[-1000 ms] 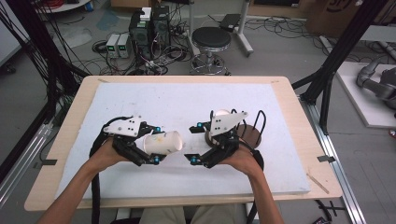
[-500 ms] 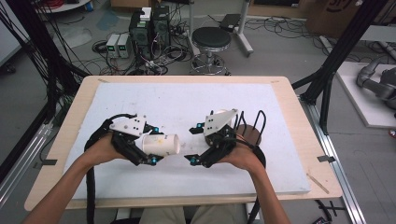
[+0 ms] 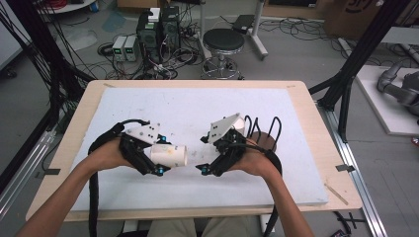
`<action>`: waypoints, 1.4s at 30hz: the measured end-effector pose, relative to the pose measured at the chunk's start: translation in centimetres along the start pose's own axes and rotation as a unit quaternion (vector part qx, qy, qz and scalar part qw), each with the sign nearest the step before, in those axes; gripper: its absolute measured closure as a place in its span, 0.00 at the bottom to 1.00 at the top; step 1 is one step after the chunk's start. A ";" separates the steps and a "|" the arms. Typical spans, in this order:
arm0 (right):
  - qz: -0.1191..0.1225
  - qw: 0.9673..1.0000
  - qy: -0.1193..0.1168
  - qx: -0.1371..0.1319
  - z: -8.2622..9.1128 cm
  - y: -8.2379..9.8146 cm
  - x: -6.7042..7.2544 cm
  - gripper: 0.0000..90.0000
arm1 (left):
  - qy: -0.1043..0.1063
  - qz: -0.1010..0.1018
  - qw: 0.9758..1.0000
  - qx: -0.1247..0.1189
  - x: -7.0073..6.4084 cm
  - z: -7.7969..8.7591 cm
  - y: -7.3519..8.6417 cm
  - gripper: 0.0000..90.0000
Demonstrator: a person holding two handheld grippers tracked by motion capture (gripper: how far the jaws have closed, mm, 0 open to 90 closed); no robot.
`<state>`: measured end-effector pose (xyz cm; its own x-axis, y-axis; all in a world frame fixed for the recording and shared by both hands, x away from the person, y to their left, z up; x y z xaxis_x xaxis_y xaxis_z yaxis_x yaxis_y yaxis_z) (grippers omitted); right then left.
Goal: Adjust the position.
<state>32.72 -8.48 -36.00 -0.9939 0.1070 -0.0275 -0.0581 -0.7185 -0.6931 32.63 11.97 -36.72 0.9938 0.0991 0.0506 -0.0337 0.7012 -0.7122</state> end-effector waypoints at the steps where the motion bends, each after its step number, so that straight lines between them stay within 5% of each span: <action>1: 0.000 1.000 0.000 0.006 0.0 0.0 0.0 0.16 | 0.001 -0.001 1.000 0.006 0.0 0.0 0.0 0.29; 9: 0.005 0.999 0.007 0.047 -0.4 -0.1 -0.1 0.16 | 0.001 0.003 0.999 0.052 0.2 0.2 0.0 0.29; 15: 0.008 0.998 0.011 0.068 -0.7 -0.2 -0.2 0.16 | 0.001 0.004 0.998 0.064 0.2 0.1 -0.1 0.29; 42: 0.025 0.997 0.004 0.077 -2.0 -1.2 0.0 0.16 | 0.009 -0.015 0.996 0.084 0.1 -2.4 -2.7 0.29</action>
<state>32.94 -6.23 -36.58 -0.9952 0.0723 -0.0656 -0.0220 -0.8206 -0.5711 33.07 8.39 -36.54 0.9964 0.0637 0.0567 -0.0187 0.8120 -0.5833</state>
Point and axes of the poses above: each handheld gripper's, and its own axes: z roughly backward along the jaws, y roughly out of its underside, x roughly to its left, the point moved 5 cm from there along -z, roughly forward along the jaws, and after that the axes turned 3 degrees about -y, right-handed, at the moved point
